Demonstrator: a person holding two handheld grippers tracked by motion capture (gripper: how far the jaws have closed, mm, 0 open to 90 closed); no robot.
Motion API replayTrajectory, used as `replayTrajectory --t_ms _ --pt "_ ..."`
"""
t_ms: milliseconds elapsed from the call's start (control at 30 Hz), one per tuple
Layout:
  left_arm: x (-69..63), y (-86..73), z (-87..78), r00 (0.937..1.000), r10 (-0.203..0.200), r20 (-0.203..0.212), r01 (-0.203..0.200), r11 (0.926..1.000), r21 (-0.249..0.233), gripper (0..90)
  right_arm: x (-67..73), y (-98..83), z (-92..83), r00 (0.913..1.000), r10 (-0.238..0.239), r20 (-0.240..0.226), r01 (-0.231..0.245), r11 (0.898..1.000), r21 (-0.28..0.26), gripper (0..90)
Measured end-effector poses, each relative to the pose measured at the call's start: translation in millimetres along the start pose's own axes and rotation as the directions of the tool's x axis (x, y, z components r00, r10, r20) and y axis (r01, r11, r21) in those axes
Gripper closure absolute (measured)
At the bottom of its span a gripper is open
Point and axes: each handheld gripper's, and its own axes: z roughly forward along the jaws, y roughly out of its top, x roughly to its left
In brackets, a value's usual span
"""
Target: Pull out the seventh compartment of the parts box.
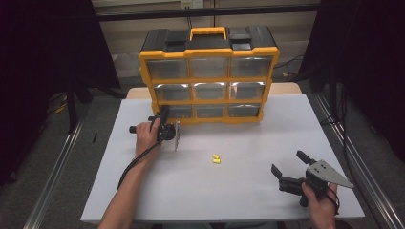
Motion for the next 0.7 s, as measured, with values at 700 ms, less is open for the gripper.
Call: replayTrajectory --t_ms 700 --pt "0.7 0.0 -8.3 0.9997 -0.02 -0.013 0.019 0.9995 -0.025 78.5 0.3 0.0 -0.6 1.0 0.001 0.0 -0.001 1.0 -0.003 0.0"
